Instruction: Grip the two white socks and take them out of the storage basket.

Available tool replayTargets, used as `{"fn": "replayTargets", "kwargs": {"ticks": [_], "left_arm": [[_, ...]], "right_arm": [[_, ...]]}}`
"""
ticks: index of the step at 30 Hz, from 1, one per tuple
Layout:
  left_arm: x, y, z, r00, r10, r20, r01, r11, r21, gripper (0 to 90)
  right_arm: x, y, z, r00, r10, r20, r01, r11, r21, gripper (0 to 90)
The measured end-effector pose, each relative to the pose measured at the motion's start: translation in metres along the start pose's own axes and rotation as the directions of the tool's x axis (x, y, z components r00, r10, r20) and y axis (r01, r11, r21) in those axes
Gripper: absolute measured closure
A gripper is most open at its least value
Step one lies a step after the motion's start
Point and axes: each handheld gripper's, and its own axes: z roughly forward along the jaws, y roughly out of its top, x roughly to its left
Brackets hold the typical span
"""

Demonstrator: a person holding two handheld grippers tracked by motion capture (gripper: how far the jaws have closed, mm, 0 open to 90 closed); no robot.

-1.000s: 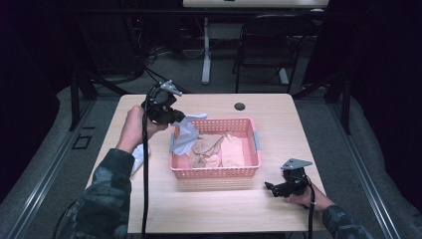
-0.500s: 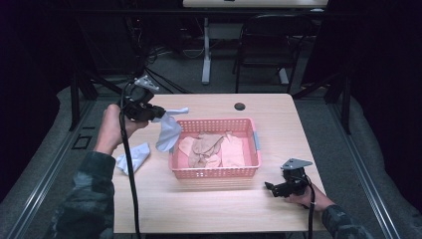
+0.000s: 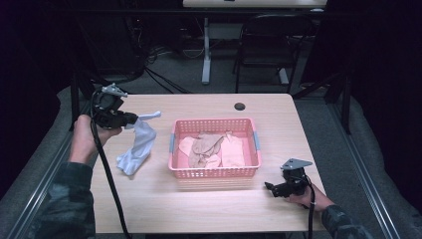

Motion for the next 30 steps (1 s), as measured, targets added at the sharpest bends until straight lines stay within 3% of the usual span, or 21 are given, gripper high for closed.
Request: {"fn": "replayTargets", "kwargs": {"ticks": [5, 15, 17, 21, 30], "left_arm": [[0.012, -0.017, 0.010, 0.9987, -0.052, 0.000, 0.052, 0.9985, 0.020, 84.6], [0.020, -0.036, 0.038, 0.9946, -0.104, -0.001, 0.104, 0.9927, 0.063, 84.4], [0.020, -0.041, 0.051, 0.9930, -0.118, 0.001, 0.118, 0.9891, 0.088, 84.4], [0.020, -0.045, 0.063, 0.9911, -0.133, 0.004, 0.132, 0.9858, 0.104, 84.2], [0.021, -0.060, 0.106, 0.9836, -0.180, -0.005, 0.178, 0.9682, 0.175, 80.6]], "right_arm": [[0.000, 0.000, 0.000, 1.0000, 0.000, 0.000, 0.000, 1.000, 0.001, 0.0], [0.000, 0.000, 0.000, 1.0000, 0.000, 0.000, 0.000, 1.000, 0.001, 0.0], [0.000, 0.000, 0.000, 1.0000, 0.000, 0.000, 0.000, 1.000, 0.001, 0.0], [0.000, 0.000, 0.000, 1.0000, 0.000, 0.000, 0.000, 1.000, 0.000, 0.0], [0.000, 0.000, 0.000, 1.0000, 0.000, 0.000, 0.000, 1.000, 0.000, 0.0]]}}
